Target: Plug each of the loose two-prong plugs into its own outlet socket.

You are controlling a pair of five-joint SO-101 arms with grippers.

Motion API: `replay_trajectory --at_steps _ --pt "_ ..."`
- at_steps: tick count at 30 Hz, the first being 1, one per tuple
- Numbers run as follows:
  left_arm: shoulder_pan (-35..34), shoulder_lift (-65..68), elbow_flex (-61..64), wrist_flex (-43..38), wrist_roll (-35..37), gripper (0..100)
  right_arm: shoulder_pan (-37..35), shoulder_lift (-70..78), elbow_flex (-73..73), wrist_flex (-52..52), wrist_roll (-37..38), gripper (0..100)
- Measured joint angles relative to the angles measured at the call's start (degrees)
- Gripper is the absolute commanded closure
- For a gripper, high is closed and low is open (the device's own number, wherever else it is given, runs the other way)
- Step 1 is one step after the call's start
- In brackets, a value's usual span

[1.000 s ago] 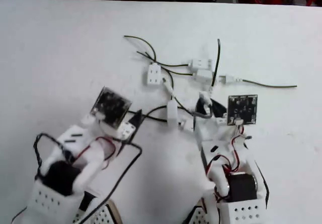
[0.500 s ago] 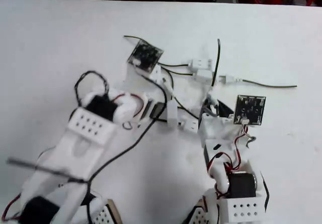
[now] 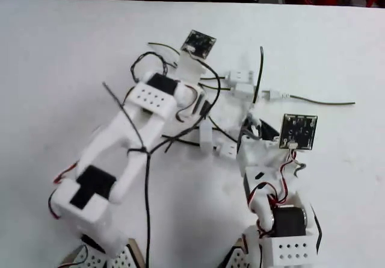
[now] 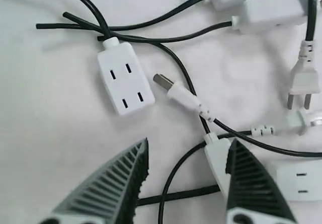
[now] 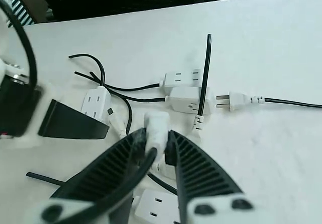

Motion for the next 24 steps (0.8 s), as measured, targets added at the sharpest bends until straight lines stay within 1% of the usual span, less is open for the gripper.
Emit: replay_trajectory --at_steps 4,9,24 --pt "-2.37 6.59 -5.19 -0.18 3.16 80 0.00 0.00 0.00 0.00 0.00 98.2" --pt "-5.98 12.66 -11.08 -0.18 3.78 80 0.00 0.00 0.00 0.00 0.00 98.2" --pt "-6.42 29.45 -27.08 -0.18 3.96 81 0.00 0.00 0.00 0.00 0.00 98.2"
